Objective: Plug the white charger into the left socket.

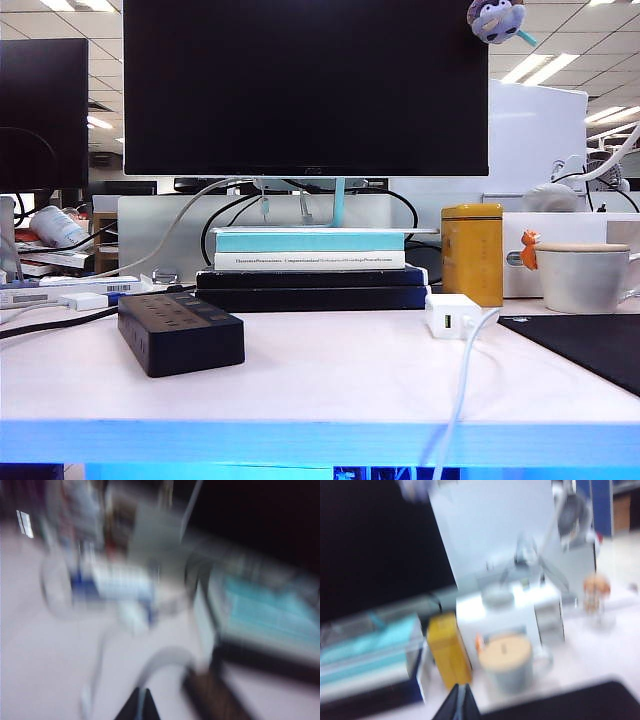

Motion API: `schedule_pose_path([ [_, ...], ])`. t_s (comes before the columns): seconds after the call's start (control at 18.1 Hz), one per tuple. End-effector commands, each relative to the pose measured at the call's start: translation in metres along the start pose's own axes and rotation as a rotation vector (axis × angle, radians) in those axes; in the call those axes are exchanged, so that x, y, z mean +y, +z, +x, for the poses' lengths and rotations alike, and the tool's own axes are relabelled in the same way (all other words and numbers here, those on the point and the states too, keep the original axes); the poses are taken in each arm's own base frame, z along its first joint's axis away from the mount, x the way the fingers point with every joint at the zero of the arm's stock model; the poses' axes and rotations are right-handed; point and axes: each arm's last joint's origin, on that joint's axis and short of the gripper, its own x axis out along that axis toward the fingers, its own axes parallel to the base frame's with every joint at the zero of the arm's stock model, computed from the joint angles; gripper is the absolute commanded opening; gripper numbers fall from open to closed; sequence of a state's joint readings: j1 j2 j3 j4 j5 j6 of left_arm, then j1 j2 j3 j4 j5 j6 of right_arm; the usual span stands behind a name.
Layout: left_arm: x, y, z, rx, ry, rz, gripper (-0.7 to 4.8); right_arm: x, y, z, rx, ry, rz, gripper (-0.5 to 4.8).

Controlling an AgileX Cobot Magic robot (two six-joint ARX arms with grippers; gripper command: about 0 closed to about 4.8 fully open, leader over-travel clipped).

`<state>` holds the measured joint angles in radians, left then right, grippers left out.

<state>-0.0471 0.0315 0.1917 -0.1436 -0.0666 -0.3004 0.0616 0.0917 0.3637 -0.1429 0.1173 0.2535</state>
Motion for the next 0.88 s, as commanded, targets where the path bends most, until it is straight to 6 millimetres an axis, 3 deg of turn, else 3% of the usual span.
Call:
schedule_pose_path([
  [0.06, -0.01, 0.038, 0.003, -0.09, 0.024, 0.091, -0.05, 0.01, 0.03, 0.015, 0.021, 0.012, -0.017, -0.02],
  [0.28, -0.029, 0.089, 0.026, -0.184, -0.029, 0.212, -0.05, 0.031, 0.075, 0.057, 0.098, 0.12, -0.022, -0.01],
  [0.44, -0.046, 0.118, 0.055, -0.1, -0.189, 0.416, -0.06, 0.047, 0.103, 0.097, 0.148, 0.235, -0.017, -0.01],
  [0.61, -0.061, 0.138, 0.085, 0.043, -0.408, 0.5, -0.06, 0.063, 0.125, 0.143, 0.217, 0.377, 0.002, -0.01],
  [0.77, -0.068, 0.143, 0.098, 0.161, -0.576, 0.464, -0.05, 0.079, 0.127, 0.182, 0.307, 0.573, 0.215, -0.01],
  [0.83, -0.07, 0.143, 0.097, 0.162, -0.66, 0.455, -0.05, 0.081, 0.11, 0.207, 0.367, 0.606, 0.328, -0.01],
  [0.88, -0.07, 0.143, 0.097, 0.162, -0.66, 0.455, -0.05, 0.084, 0.092, 0.217, 0.445, 0.584, 0.341, -0.02],
])
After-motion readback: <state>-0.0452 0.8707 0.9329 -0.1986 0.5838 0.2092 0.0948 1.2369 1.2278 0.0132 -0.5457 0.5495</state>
